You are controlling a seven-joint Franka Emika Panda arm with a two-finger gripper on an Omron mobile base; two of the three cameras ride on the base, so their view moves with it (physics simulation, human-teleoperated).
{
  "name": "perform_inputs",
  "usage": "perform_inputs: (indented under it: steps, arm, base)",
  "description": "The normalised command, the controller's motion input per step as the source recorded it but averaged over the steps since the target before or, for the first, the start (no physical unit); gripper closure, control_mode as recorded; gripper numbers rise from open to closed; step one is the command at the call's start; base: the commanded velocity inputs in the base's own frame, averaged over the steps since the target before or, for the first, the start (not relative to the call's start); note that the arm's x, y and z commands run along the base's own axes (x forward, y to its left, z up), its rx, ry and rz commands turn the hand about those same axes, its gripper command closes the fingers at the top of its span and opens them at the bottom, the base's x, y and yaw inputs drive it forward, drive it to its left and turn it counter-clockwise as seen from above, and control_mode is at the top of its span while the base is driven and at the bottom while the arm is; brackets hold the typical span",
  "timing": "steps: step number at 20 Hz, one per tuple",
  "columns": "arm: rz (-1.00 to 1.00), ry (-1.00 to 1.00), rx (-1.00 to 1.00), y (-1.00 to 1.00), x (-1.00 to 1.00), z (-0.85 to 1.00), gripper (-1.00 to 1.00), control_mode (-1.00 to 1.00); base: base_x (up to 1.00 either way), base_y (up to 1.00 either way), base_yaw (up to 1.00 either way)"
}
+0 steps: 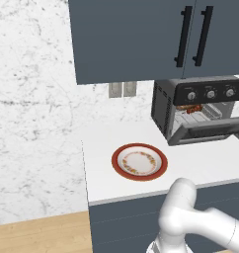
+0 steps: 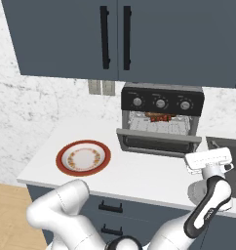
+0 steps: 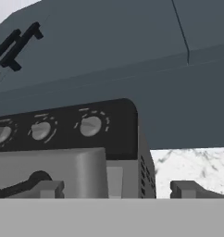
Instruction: Pick up the kebab skewer and baguette bread, and place them inside the toaster oven. Close the toaster oven door and start by setting the timer.
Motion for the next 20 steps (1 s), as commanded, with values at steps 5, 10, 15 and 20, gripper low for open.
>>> perform_inputs:
  steps: [5,10,15,20]
  arm:
    - [0.01,-0.08,0.0,0.27,0.43,0.22,-1.0,-1.0]
    - [0.0,-0.05,0.0,0.31,0.45,0.24,-1.0,-1.0]
    - [0.0,-0.06,0.0,0.24,0.34,0.2,-1.0,-1.0]
    - [0.0,-0.03,0.0,0.15,0.3,0.12,-1.0,-1.0]
  base:
    - [0.0,0.0,0.0]
    - [0.0,0.0,0.0]
    - [0.0,0.0,0.0]
    - [0.0,0.0,0.0]
